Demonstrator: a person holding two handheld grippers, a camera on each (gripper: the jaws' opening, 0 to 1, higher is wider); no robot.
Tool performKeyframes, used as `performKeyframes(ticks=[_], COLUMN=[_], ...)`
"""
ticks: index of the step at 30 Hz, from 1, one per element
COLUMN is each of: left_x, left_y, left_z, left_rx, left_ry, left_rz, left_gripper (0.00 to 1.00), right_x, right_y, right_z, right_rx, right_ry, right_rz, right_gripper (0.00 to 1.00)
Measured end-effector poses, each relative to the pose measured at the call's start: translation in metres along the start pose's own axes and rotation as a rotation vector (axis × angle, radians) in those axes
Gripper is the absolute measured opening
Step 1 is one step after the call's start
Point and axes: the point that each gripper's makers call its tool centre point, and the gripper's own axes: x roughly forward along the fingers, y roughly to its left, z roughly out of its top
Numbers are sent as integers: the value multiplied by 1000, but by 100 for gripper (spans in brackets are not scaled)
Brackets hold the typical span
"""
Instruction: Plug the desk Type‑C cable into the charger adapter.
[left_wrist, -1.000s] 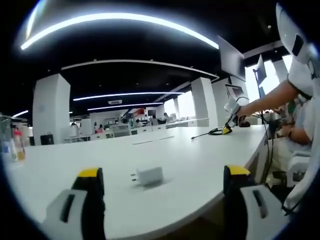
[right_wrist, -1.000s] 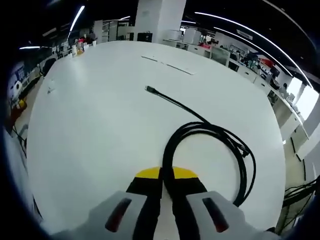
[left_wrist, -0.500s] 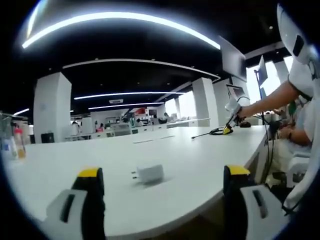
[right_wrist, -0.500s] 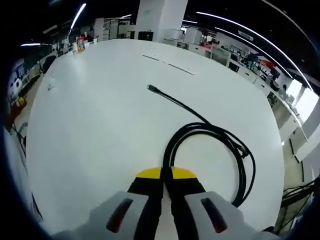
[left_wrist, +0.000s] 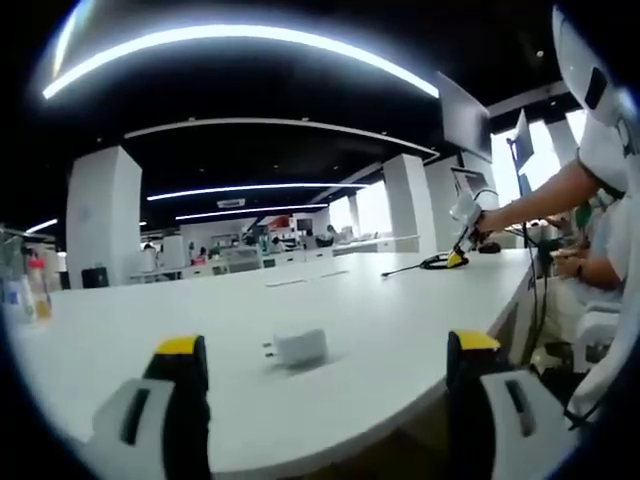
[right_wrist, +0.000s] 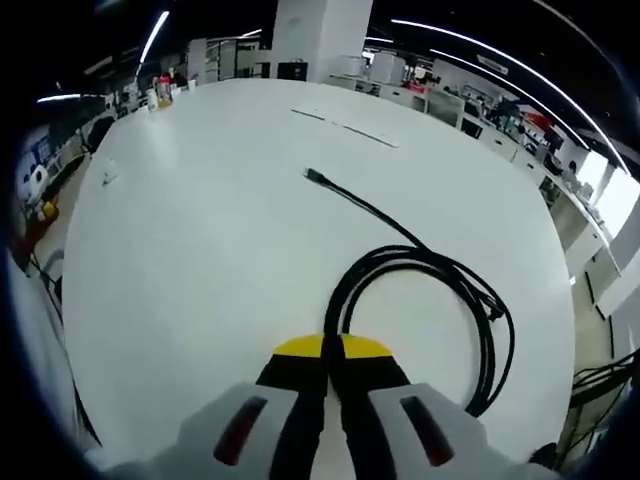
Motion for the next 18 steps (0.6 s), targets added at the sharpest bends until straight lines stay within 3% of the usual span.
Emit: performKeyframes(ticks=[7, 18], left_x=[1, 0], left_y=[-2, -1], left_z=[0, -2], left_rx=[0, -7], left_ry=[5, 9], left_rz=[-6, -3], left_gripper=[100, 100], right_x=[0, -11], right_y=[-19, -1], right_z=[-3, -5], right_rx=[11, 27], right_ry=[11, 25], right_rz=[30, 69], right_gripper=[1, 1])
